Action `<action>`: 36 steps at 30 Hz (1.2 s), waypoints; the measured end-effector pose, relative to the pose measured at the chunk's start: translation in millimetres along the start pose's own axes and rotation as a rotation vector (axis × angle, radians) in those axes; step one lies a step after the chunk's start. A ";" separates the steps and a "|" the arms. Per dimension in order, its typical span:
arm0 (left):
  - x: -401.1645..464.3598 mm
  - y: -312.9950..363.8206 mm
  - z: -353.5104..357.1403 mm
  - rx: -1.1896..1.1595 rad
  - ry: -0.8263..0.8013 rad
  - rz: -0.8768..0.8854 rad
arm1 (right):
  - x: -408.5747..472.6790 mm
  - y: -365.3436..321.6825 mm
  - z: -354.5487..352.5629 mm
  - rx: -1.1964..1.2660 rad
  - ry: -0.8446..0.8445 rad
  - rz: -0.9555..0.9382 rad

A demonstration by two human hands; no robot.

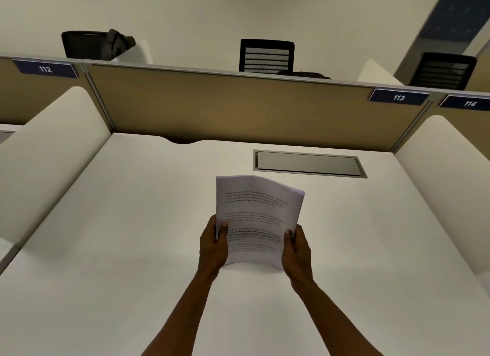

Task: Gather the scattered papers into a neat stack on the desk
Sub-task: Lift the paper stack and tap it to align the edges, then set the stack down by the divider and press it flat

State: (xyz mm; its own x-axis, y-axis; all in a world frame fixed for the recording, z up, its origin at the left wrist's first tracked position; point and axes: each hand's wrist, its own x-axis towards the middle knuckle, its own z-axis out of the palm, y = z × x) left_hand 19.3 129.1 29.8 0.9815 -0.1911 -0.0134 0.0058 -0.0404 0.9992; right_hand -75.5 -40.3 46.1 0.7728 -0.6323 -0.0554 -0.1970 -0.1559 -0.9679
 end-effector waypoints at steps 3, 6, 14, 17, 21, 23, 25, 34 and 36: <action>-3.8 -6.1 10.9 0.038 0.121 -0.029 | 3.3 3.6 4.8 -0.043 0.058 -0.039; -3.1 -5.1 16.8 0.080 0.250 -0.044 | 12.7 1.7 10.0 -0.088 0.100 -0.096; 13.5 42.6 -6.2 0.198 0.307 0.050 | 53.8 -34.8 8.9 -0.160 -0.001 -0.380; 22.7 75.7 -22.8 0.189 0.332 0.114 | 64.5 -69.1 19.2 -0.066 -0.032 -0.459; 41.3 127.8 -56.0 0.126 0.377 0.251 | 74.1 -124.6 49.8 0.115 -0.039 -0.502; 51.6 149.5 -73.8 0.086 0.400 0.267 | 77.2 -152.0 70.6 0.171 -0.018 -0.535; 62.0 167.6 -91.9 0.047 0.420 0.278 | 81.5 -175.8 93.2 0.205 -0.025 -0.554; 180.7 235.7 -230.6 0.121 0.438 0.421 | 125.5 -274.9 250.9 0.351 -0.061 -0.582; 218.2 247.8 -261.9 0.129 0.406 0.430 | 142.5 -295.3 291.9 0.366 -0.034 -0.569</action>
State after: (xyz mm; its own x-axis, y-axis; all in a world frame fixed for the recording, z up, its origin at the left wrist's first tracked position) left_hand 285.1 334.3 284.5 0.8856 0.1722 0.4313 -0.4055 -0.1661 0.8989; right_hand 268.9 137.2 252.5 0.7151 -0.5027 0.4857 0.4589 -0.1865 -0.8687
